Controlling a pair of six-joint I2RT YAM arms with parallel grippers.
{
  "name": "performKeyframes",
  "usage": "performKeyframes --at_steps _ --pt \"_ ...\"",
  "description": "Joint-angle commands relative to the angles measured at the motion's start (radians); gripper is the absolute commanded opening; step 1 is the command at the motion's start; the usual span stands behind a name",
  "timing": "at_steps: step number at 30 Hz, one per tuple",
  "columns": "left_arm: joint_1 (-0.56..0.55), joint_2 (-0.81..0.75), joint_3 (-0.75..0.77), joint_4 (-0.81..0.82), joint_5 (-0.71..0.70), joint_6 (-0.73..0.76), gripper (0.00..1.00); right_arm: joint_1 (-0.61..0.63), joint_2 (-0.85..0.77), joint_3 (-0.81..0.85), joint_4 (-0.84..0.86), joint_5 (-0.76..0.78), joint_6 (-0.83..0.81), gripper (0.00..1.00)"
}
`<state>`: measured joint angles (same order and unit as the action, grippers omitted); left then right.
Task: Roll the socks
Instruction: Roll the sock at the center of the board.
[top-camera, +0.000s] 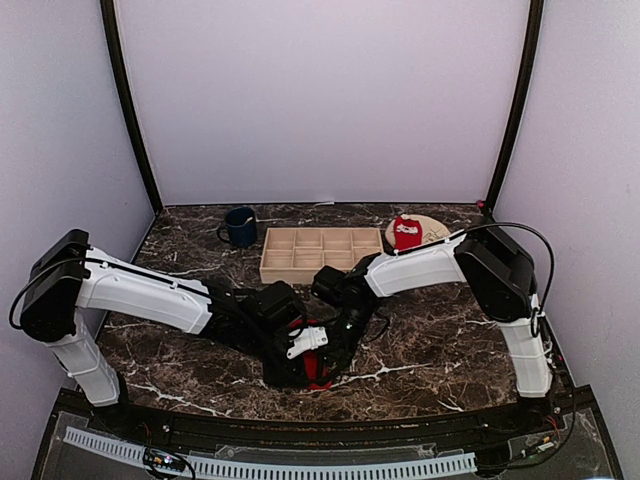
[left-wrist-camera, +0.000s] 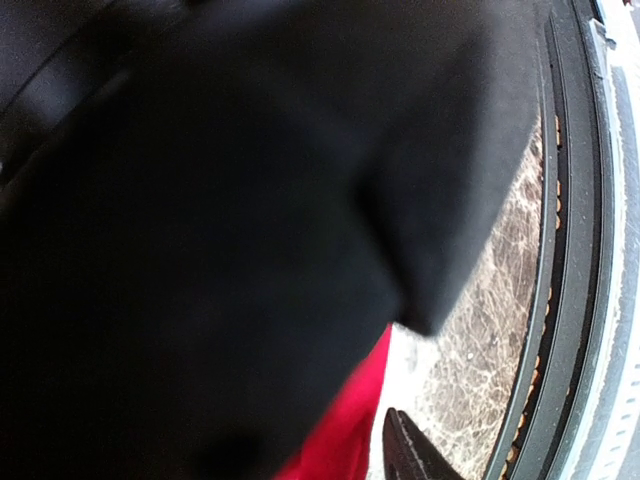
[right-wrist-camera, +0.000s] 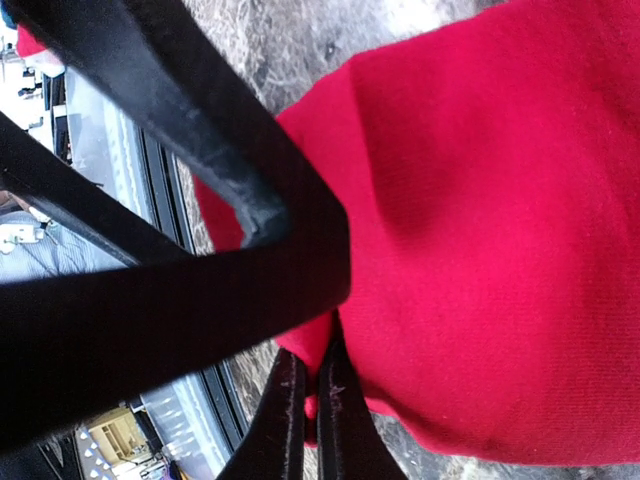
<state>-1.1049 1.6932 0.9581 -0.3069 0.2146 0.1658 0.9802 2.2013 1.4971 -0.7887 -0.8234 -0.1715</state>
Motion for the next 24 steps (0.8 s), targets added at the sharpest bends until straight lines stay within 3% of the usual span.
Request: performKeyframes --at_steps 1,24 --pt "-0.028 0.082 -0.034 -0.136 -0.034 -0.044 0.44 0.007 -0.005 0.042 0.018 -0.066 -0.014 0.0" --pt "-0.061 0.135 0.012 -0.262 0.014 -0.044 0.39 0.004 0.014 0.078 -0.012 -0.08 -0.036 0.0"
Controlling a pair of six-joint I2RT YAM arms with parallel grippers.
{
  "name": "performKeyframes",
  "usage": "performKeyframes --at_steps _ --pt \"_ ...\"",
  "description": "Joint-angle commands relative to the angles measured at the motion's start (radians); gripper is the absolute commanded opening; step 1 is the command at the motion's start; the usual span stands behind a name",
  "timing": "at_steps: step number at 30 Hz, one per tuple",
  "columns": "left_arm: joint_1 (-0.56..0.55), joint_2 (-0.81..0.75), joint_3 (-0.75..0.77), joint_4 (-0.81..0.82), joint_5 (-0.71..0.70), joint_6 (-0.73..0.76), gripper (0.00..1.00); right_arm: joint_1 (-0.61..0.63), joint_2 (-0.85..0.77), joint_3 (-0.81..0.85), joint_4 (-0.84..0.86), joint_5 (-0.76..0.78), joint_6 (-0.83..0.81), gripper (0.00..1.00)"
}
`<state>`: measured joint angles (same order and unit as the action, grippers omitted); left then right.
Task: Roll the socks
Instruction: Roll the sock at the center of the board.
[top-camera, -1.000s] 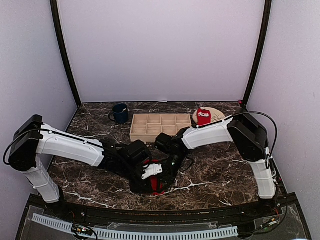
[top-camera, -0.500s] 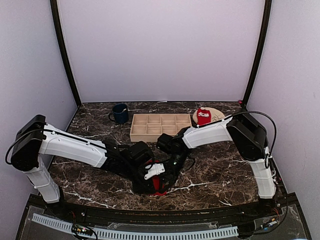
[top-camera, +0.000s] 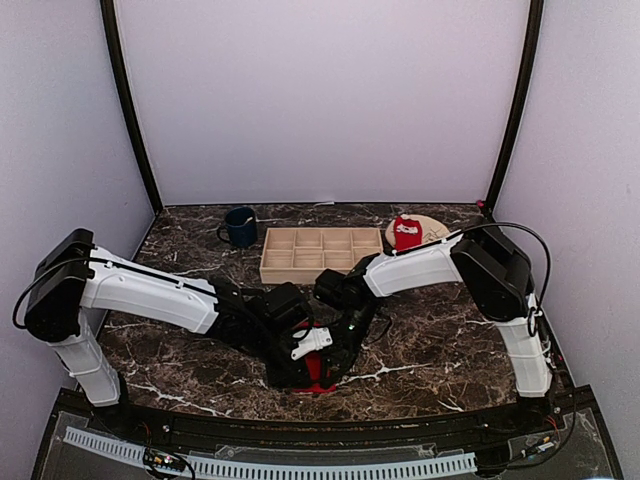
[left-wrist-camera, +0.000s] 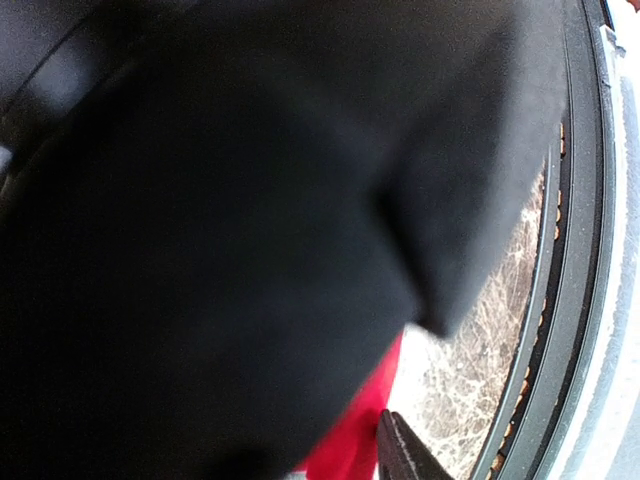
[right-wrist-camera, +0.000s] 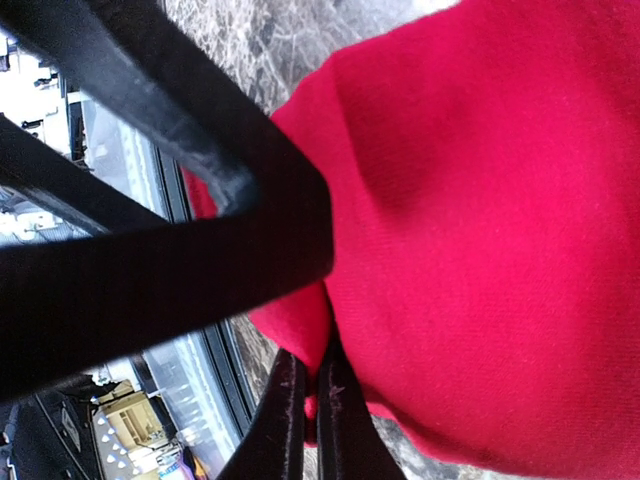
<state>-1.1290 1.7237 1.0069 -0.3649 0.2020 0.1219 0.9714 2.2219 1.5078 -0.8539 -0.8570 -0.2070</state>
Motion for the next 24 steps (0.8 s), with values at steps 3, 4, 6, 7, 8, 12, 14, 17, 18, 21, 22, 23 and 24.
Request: performKeyframes --at_steps 3,4,6,7,8,12,14,17,18,21,22,23,24 --pt "-0.044 0.116 -0.027 -0.221 0.029 -0.006 0.39 0.01 -0.009 0.072 0.054 -0.047 0.0 0.0" --pt "-0.047 0.122 -0.023 -0.228 0.028 -0.007 0.39 0.009 -0.01 0.073 0.055 -0.047 0.0 0.0" --pt "-0.051 0.135 -0.01 -0.247 0.032 -0.01 0.39 0.006 -0.011 0.074 0.056 -0.047 0.0 0.0" --pt "-0.053 0.139 -0.003 -0.256 0.033 -0.011 0.39 0.005 -0.011 0.074 0.058 -0.047 0.001 0.0" --pt "-0.053 0.142 0.001 -0.264 0.036 -0.01 0.39 0.004 -0.011 0.074 0.058 -0.047 0.001 0.0" --pt "-0.058 0.147 0.009 -0.27 0.043 -0.017 0.39 -0.004 -0.023 0.062 0.082 -0.036 0.018 0.0" --pt "-0.058 0.149 0.013 -0.265 0.04 -0.022 0.39 -0.013 -0.036 0.045 0.102 -0.03 0.032 0.0" --pt "-0.058 0.149 0.015 -0.253 0.029 -0.029 0.39 -0.025 -0.064 -0.002 0.133 -0.012 0.049 0.0" --pt "-0.058 0.149 0.013 -0.247 0.026 -0.03 0.4 -0.03 -0.075 -0.017 0.145 -0.004 0.056 0.0" --pt "-0.058 0.133 -0.001 -0.214 0.029 -0.044 0.4 -0.044 -0.106 -0.074 0.191 0.002 0.085 0.0" --pt "-0.058 0.12 -0.013 -0.193 0.028 -0.054 0.39 -0.047 -0.117 -0.097 0.206 0.003 0.095 0.0" --pt "-0.057 0.101 -0.028 -0.168 0.029 -0.062 0.4 -0.051 -0.127 -0.117 0.225 0.004 0.108 0.0" --pt "-0.054 0.082 -0.041 -0.141 0.03 -0.072 0.4 -0.052 -0.135 -0.137 0.247 0.003 0.118 0.0"
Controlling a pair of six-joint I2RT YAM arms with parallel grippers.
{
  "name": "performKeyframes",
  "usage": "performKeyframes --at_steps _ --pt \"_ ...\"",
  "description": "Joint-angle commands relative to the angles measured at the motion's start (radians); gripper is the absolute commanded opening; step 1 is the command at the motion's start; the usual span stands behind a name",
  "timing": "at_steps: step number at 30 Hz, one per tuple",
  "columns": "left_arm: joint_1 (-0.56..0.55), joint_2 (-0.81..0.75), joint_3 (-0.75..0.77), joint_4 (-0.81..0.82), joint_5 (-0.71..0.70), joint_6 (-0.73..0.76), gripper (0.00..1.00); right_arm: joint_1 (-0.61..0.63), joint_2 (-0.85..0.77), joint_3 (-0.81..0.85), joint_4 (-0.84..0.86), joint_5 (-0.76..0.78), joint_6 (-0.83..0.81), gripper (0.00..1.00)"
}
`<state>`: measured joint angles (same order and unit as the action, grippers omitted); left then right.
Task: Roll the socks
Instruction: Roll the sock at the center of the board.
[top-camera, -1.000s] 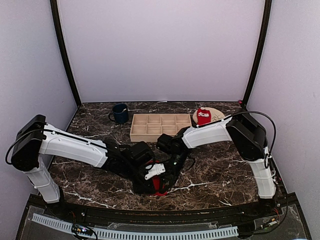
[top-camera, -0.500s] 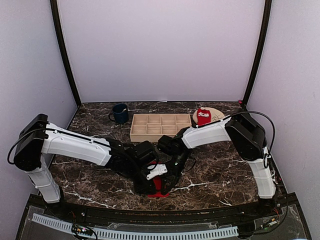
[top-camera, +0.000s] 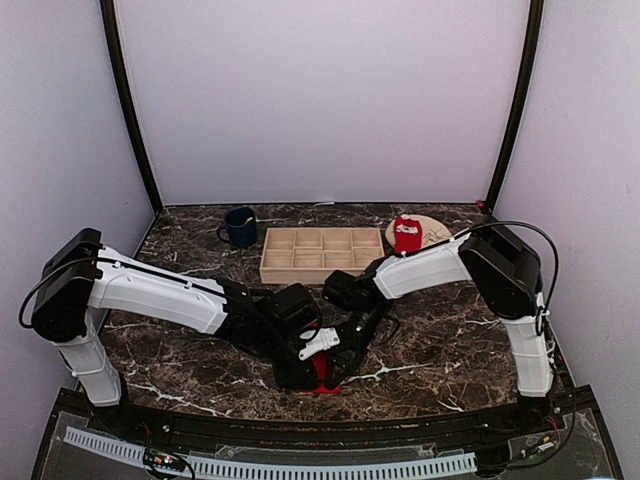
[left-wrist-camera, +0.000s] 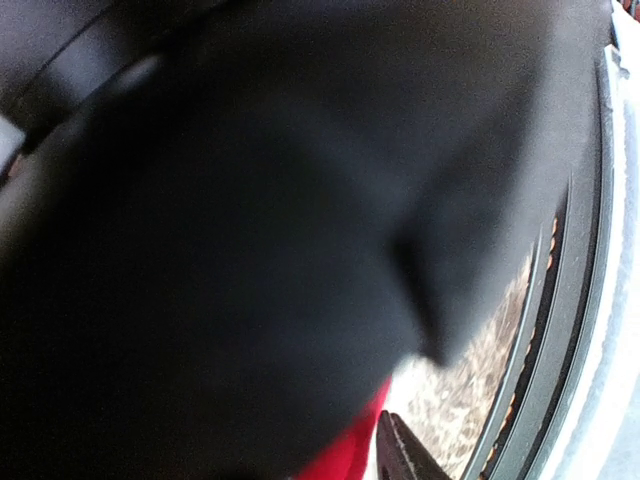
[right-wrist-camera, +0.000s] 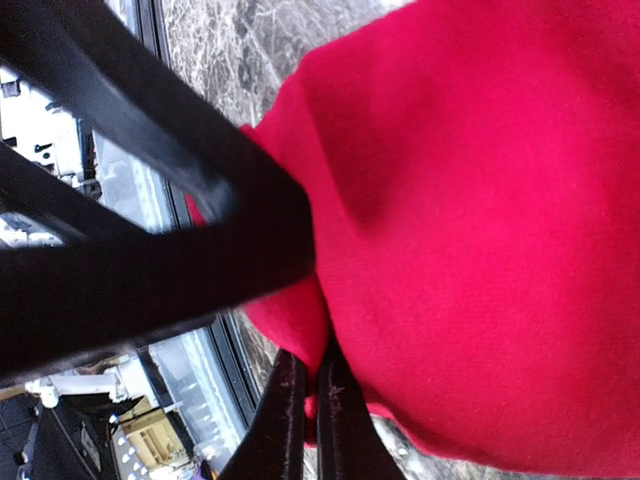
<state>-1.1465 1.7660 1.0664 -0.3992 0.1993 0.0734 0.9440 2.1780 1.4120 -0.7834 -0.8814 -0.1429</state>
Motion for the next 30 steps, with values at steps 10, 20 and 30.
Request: performKeyframes --at_steps 10,20,30 --pt "0.013 -0.064 -0.163 0.044 0.039 -0.068 0.43 -0.031 -0.106 -0.104 0.243 0.036 0.098 0.0" --pt "0.028 -0.051 -0.189 0.075 0.037 -0.034 0.48 -0.037 -0.103 -0.086 0.228 0.021 0.098 0.0" --pt "0.033 -0.095 -0.196 0.13 -0.089 -0.021 0.49 -0.032 -0.095 -0.084 0.214 0.014 0.088 0.0"
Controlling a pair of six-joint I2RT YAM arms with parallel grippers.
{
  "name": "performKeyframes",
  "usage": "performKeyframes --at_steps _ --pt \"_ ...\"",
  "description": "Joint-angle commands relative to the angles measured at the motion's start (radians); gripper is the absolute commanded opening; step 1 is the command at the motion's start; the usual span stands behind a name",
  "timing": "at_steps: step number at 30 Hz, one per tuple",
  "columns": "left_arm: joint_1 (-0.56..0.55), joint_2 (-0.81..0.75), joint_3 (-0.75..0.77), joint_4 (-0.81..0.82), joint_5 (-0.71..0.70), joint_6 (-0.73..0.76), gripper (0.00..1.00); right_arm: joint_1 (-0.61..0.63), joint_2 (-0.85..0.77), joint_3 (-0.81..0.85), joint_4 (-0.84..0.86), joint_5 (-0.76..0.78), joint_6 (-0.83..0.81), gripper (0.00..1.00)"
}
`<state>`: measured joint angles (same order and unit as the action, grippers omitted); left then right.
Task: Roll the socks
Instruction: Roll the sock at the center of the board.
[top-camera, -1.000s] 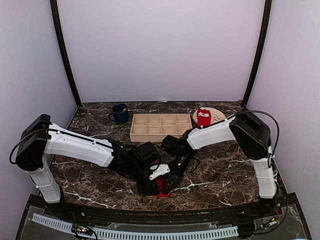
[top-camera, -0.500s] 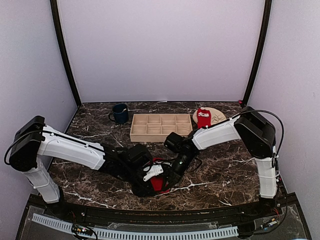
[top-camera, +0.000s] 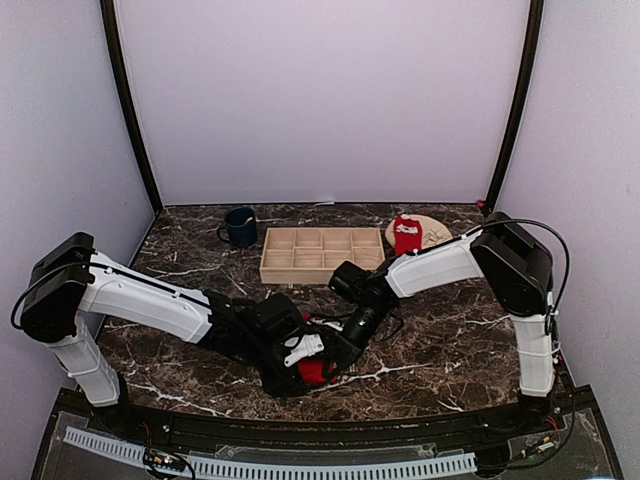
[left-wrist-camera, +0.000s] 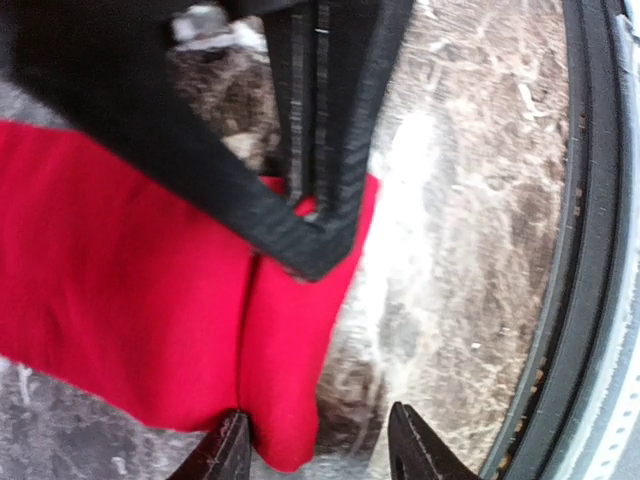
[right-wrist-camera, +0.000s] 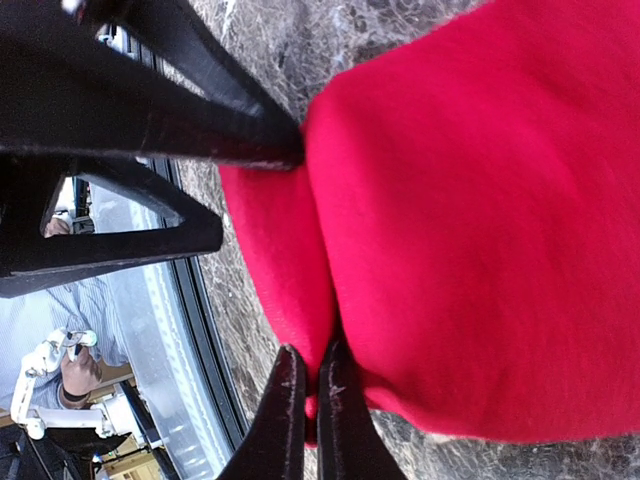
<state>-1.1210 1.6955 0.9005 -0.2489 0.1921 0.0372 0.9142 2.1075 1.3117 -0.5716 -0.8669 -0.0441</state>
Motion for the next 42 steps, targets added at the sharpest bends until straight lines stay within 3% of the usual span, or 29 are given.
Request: performKeyframes --at_steps 1,5,9,19,29,35,42 --pt "0.007 -0.032 -0.033 -0.017 -0.091 0.018 0.49 0.0 -0.026 0.018 0.003 -0.002 -0.011 0.0" --pt "0.009 -0.035 -0.038 -0.005 -0.115 0.028 0.47 0.008 -0.015 0.035 -0.008 -0.01 -0.019 0.0" --pt "0.01 -0.007 -0.027 -0.003 -0.102 0.022 0.38 0.015 -0.006 0.054 -0.023 -0.006 -0.026 0.0" --pt "0.01 -0.06 -0.04 0.018 -0.12 0.001 0.35 0.016 0.004 0.057 -0.031 0.0 -0.034 0.0" --pt "0.013 -0.043 -0.04 0.011 -0.046 0.018 0.13 0.015 0.033 0.077 -0.056 0.015 -0.045 0.0" --pt "0.022 -0.037 -0.046 0.009 -0.014 0.018 0.0 0.011 0.045 0.079 -0.049 0.026 -0.038 0.08" --pt "0.034 -0.01 -0.046 -0.012 -0.005 0.002 0.0 -0.005 0.024 0.053 -0.009 0.02 -0.01 0.16"
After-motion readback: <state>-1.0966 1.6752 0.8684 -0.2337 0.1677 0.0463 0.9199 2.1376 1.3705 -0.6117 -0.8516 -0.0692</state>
